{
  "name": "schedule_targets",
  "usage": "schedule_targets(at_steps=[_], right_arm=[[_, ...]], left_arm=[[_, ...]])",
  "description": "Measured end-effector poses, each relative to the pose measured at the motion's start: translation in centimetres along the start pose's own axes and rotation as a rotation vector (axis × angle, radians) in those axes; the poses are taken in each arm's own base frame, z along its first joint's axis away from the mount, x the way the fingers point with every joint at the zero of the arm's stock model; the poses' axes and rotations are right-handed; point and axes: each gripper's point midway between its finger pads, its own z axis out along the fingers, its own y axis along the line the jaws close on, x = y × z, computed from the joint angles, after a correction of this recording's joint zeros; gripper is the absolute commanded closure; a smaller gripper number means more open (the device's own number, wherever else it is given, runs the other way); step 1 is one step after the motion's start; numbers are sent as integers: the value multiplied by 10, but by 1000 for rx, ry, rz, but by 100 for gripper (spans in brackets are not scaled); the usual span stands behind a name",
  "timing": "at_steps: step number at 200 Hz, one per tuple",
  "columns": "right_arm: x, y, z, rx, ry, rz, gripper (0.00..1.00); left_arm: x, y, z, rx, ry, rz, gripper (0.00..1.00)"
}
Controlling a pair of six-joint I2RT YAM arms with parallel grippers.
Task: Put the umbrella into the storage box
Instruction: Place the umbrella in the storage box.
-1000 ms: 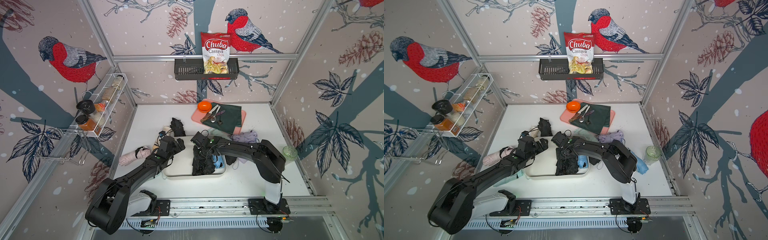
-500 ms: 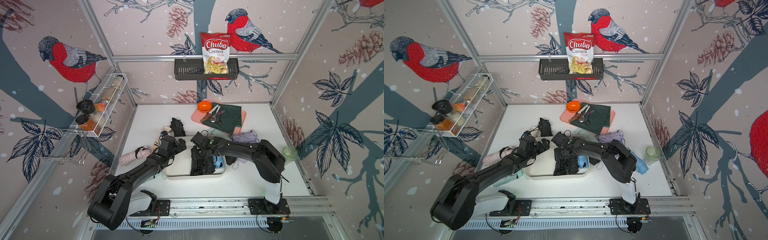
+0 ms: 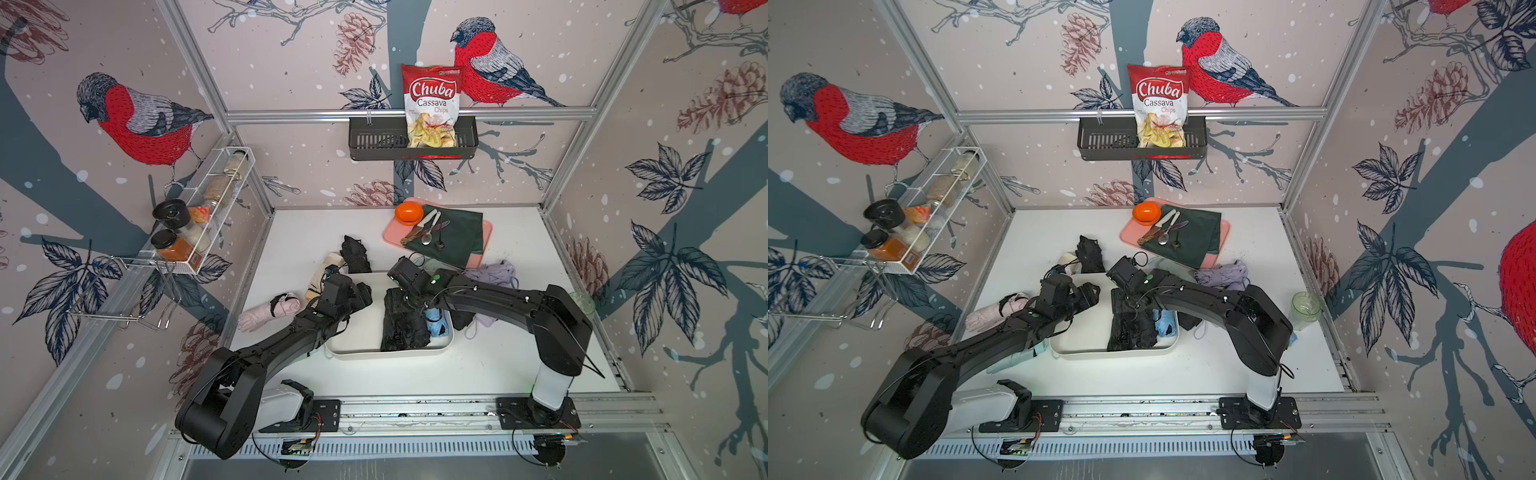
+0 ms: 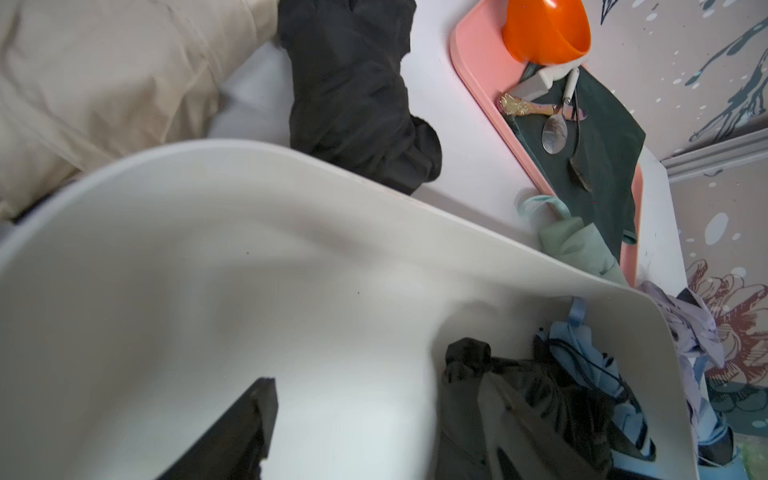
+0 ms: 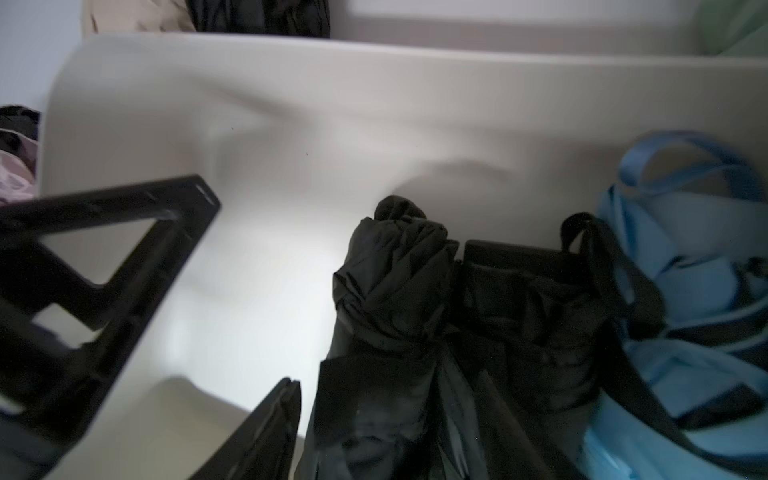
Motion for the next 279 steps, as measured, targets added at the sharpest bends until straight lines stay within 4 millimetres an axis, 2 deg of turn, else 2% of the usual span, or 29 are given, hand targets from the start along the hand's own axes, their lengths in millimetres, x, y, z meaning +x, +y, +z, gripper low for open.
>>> schedule_targets(at_steps=[27, 40, 73, 97, 123, 164, 178, 209, 254, 279], right_arm=[[-19, -13, -21, 18, -65, 27, 28], [-27, -26, -30, 37, -96, 51, 28], [-35, -73, -45, 118, -134, 114, 27], [-37, -115, -54, 181, -158, 173, 26], [-28, -163, -60, 249, -163, 254, 25], [-3, -210, -64, 277, -167, 369, 24], [8, -217, -62, 258, -164, 404, 24], [31, -217, -54, 193, -142, 473, 23], [48, -209, -46, 99, -137, 554, 23], [50, -204, -43, 60, -143, 589, 23]], left_arm=[[16, -10, 3, 18, 38, 37, 21], [24, -14, 5, 24, 60, 58, 21], [35, -19, 9, 32, 88, 82, 22], [43, -21, 10, 35, 109, 96, 23], [52, -25, 13, 43, 134, 111, 24], [56, -35, 20, 66, 148, 124, 25], [56, -37, 22, 69, 149, 125, 25], [58, -35, 25, 64, 155, 123, 27], [57, -35, 24, 63, 152, 122, 27], [56, -35, 22, 58, 149, 122, 26]])
